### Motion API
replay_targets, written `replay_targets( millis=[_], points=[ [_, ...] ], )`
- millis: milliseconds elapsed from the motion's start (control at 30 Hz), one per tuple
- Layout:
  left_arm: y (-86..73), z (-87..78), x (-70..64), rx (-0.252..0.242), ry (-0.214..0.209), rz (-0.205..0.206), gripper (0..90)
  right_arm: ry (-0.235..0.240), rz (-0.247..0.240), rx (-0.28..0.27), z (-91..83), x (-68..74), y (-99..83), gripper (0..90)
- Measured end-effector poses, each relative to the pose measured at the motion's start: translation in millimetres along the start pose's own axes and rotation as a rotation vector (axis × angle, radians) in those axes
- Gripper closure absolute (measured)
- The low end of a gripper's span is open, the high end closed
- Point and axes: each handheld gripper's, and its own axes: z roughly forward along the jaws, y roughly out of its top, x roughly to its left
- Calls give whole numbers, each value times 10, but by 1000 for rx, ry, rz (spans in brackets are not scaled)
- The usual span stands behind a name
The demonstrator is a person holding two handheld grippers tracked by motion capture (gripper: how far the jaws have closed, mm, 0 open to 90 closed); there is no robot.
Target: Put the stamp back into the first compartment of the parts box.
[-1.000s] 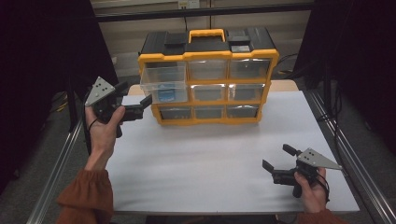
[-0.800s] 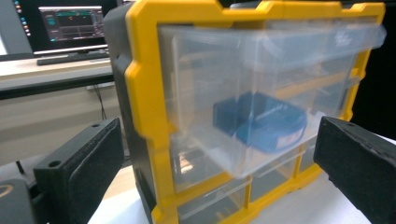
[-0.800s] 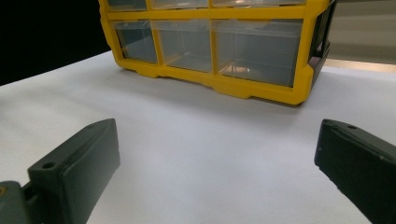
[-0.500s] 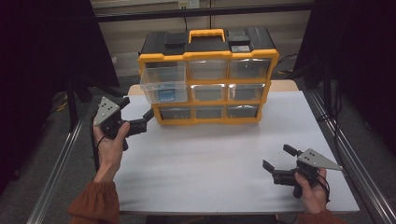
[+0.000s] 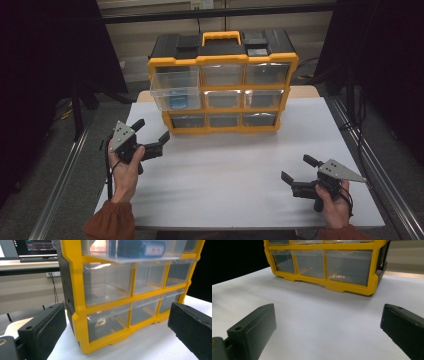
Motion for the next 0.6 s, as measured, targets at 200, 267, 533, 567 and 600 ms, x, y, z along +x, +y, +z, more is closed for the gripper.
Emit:
replay_targets(
  millis=[200, 267, 533, 567, 600],
  points=[
    [-180, -89, -48, 0, 6, -19, 19, -6, 2, -4, -5, -1, 1, 1],
    [-221, -120, -50, -5, 8, -19, 19, -10, 1, -8, -7, -3, 1, 1],
    [-363, -296, -88, 7, 13, -26, 20, -18, 6, -13, -14, -7, 3, 4],
    [-379, -313, -101, 4, 13, -31, 20, -20, 6, -15, -13, -6, 3, 3],
    [-393, -334, -110, 10, 9, -30, 19, -17, 5, -15, -14, -3, 3, 3]
  ],
)
